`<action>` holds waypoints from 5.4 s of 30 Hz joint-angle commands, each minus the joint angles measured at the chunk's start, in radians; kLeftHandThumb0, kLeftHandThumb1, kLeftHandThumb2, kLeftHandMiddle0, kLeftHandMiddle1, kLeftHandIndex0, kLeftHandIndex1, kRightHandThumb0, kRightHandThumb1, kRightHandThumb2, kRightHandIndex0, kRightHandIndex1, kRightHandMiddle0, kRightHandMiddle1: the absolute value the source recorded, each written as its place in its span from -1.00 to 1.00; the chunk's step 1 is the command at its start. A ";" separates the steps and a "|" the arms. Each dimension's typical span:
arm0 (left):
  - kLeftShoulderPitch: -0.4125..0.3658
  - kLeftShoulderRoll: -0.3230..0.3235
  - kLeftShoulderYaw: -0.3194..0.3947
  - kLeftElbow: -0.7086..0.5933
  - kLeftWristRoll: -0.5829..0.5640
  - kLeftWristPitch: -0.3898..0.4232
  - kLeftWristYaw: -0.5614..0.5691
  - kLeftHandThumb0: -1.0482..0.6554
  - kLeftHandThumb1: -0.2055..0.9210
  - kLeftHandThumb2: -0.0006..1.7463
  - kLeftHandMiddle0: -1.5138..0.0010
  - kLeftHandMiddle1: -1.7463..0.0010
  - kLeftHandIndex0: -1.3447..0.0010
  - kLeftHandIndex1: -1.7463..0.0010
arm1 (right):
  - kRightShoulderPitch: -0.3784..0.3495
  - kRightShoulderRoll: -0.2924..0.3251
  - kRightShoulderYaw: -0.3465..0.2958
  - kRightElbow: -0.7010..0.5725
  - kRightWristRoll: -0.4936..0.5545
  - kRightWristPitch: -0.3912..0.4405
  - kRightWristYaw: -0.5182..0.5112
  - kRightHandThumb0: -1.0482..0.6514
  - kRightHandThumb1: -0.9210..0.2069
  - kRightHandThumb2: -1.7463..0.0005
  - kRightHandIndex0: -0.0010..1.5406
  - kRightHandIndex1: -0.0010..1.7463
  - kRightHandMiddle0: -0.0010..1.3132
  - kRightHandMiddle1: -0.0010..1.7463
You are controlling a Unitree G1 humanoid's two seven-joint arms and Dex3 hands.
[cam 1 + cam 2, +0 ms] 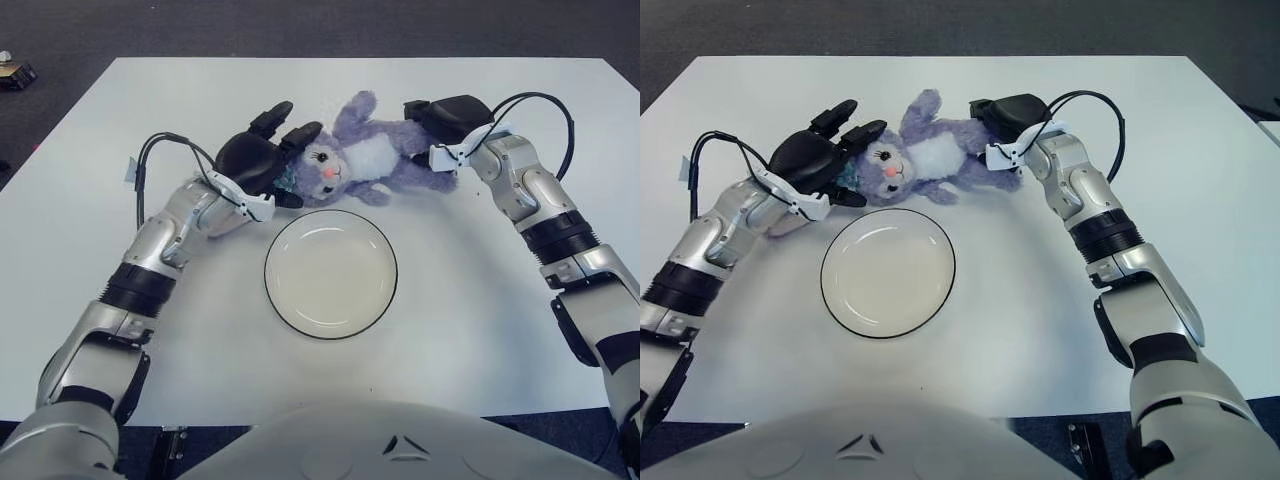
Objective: Put the doll into the plate.
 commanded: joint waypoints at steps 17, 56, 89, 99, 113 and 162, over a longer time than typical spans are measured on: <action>-0.080 -0.027 -0.048 0.107 0.015 0.019 0.110 -0.46 0.94 -0.99 0.85 0.98 0.65 0.92 | 0.055 -0.024 -0.022 -0.090 0.008 0.003 0.057 0.24 0.01 -0.44 -0.19 0.88 -0.43 1.00; -0.182 -0.040 -0.050 0.174 -0.385 -0.063 -0.399 -0.30 0.72 -1.00 0.52 0.96 0.54 0.97 | 0.052 -0.027 -0.036 -0.118 0.015 0.009 0.086 0.24 0.04 -0.47 -0.19 0.92 -0.42 1.00; -0.230 -0.077 -0.050 0.299 -0.434 -0.113 -0.455 -0.18 0.72 -1.00 0.75 -0.25 0.59 0.01 | 0.053 -0.024 -0.059 -0.154 0.016 0.041 0.112 0.23 0.07 -0.48 -0.16 0.88 -0.40 1.00; -0.226 -0.106 -0.117 0.364 -0.254 -0.038 -0.276 -0.05 0.75 -1.00 0.95 -0.74 0.65 -0.35 | 0.047 -0.030 -0.077 -0.151 0.036 0.035 0.119 0.23 0.07 -0.47 -0.15 0.87 -0.40 1.00; -0.255 -0.137 -0.235 0.522 -0.086 -0.007 -0.005 0.14 0.85 -0.98 0.97 -0.86 0.68 -0.45 | 0.049 -0.041 -0.095 -0.159 0.051 0.032 0.114 0.23 0.05 -0.46 -0.16 0.87 -0.41 1.00; -0.313 -0.177 -0.209 0.882 -0.272 -0.303 0.217 0.72 0.16 0.30 0.33 -1.00 0.18 -1.00 | 0.038 -0.037 -0.137 -0.139 0.105 0.015 0.115 0.23 0.02 -0.44 -0.18 0.88 -0.42 1.00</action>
